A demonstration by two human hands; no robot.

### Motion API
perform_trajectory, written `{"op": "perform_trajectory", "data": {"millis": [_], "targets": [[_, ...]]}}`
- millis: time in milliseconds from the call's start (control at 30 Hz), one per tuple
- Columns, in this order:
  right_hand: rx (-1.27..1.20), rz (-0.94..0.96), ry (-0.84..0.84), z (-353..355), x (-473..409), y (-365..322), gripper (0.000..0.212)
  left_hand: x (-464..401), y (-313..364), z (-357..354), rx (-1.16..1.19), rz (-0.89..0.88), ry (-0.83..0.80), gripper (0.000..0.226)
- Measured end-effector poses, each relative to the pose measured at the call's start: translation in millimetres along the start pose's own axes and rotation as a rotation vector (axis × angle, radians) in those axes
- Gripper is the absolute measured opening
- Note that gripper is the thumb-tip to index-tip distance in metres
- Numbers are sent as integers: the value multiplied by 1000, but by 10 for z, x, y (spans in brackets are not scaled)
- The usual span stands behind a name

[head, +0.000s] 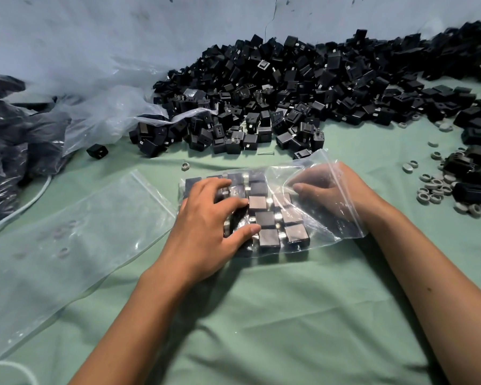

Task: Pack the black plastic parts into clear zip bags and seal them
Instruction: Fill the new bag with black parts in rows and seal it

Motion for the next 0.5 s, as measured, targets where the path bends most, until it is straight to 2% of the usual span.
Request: {"op": "perform_trajectory", "data": {"millis": [233, 300, 500], "targets": [[-70, -22, -84, -68, -24, 23, 12, -76, 36, -2, -38, -71, 35, 52], [12, 16, -87, -66, -18, 7, 11, -127, 64, -5, -64, -84, 32, 52], [112, 64, -63, -54, -30, -7, 8, -261, 29, -90, 51, 18, 135, 21]]}}
Point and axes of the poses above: each hand's wrist, its own x-axis away from the middle knuckle, its own z-axis out of the back of the hand, y = z × x, the point moved 4 cm from there along -x, towards the middle knuckle, and after that the axes turned 11 degrees about -z, right-handed, at the moved point
